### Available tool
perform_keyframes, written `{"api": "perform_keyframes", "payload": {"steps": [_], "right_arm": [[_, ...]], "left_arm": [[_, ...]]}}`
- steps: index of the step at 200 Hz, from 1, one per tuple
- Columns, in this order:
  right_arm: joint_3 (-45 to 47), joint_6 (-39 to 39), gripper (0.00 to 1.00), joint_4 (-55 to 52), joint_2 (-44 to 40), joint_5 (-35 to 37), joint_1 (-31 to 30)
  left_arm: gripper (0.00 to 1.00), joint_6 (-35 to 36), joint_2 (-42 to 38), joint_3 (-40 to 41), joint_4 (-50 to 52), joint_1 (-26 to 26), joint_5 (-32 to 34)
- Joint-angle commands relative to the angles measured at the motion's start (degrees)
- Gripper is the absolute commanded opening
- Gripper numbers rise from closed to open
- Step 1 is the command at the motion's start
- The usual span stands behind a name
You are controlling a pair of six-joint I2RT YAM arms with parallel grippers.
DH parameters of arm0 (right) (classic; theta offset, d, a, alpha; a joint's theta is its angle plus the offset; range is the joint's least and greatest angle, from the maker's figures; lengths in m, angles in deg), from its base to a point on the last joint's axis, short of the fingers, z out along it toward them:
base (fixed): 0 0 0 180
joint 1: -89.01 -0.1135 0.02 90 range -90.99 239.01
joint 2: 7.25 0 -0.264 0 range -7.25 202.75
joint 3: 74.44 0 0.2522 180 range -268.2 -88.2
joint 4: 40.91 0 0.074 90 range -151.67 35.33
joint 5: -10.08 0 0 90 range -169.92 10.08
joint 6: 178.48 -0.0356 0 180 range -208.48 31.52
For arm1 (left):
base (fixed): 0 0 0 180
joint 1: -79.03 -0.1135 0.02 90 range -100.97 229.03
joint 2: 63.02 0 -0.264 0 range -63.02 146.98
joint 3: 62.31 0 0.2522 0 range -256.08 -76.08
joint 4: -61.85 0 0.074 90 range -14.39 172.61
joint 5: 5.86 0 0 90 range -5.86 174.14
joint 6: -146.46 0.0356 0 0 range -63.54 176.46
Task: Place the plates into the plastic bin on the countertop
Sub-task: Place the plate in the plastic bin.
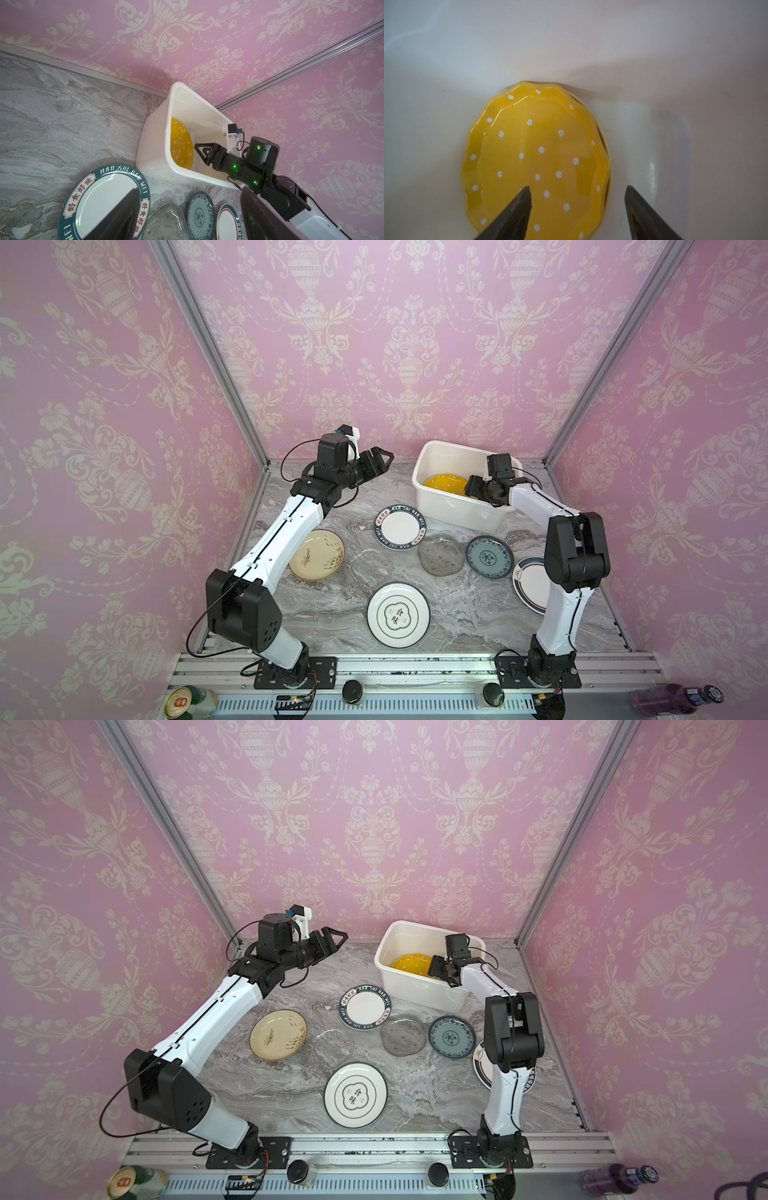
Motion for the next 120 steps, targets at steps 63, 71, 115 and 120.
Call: {"api": "perform_keyframes", "payload": {"steps": [63,71,115,120], "right_arm": [[-0.4,2.7,0.89,-0.9,-11.4,3.3,-0.5],[-0.7,2.8,0.99,-1.5,-12.7,2.3,-0.5],[-2.9,2.3,1.0,-6.1,-20.2,0.6,-0.4],[-2.3,2.0,1.0,-5.5,-21.3,0.3,-0.3]], "left_arm": [[0.83,4.9,-6.1,2.4,3.7,-0.2,6.8],[0.91,6.1,-6.8,2.6,4.0,-0.3,7.5],[0.99,13.3,-13.3,5.9,3.5,-0.3,11.4],[0.99,14.3,-14.4,6.5,3.3,-0.3,11.8]]}}
